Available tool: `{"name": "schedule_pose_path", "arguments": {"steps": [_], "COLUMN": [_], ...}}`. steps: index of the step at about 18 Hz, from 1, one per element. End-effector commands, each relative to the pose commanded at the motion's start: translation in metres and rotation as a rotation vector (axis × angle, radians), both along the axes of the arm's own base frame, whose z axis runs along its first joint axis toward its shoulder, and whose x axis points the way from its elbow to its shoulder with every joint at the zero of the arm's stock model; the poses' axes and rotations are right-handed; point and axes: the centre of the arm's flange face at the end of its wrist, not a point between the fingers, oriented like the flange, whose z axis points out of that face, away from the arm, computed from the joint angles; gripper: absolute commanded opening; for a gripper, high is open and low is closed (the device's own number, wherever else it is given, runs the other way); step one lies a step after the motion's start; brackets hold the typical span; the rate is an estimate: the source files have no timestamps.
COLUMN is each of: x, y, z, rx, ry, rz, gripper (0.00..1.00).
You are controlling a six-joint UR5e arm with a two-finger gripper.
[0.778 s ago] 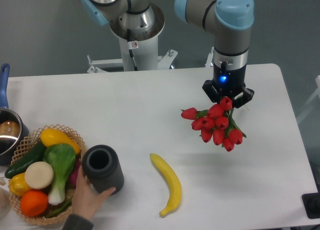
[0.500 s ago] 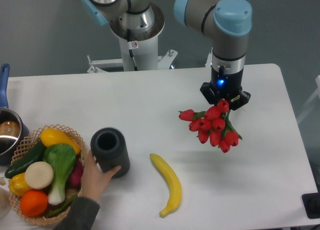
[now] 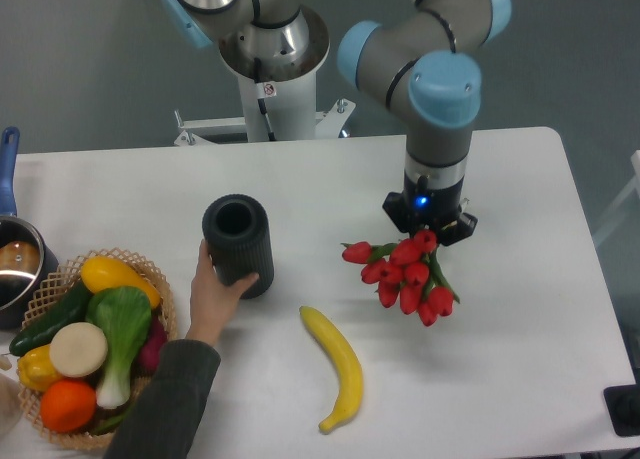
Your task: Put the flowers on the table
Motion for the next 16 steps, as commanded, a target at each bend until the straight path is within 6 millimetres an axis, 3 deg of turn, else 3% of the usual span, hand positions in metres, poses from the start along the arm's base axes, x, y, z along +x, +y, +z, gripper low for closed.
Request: {"name": "schedule_pose_path", "arguments": {"steps": [1, 2, 3, 16], "x": [0.001, 0.001, 0.0, 0.008], "y": [0.001, 0.001, 0.001, -0.01], "z": [-0.002, -0.002, -0.003, 0.021], "rx": [-0.002, -0.001, -0.002, 0.029], "ry": [-0.004, -0.003, -0.004, 0.06], "rz": [-0.002, 0.001, 0.001, 0.002], "gripper": [0.68, 0.9, 1.0, 1.0]}}
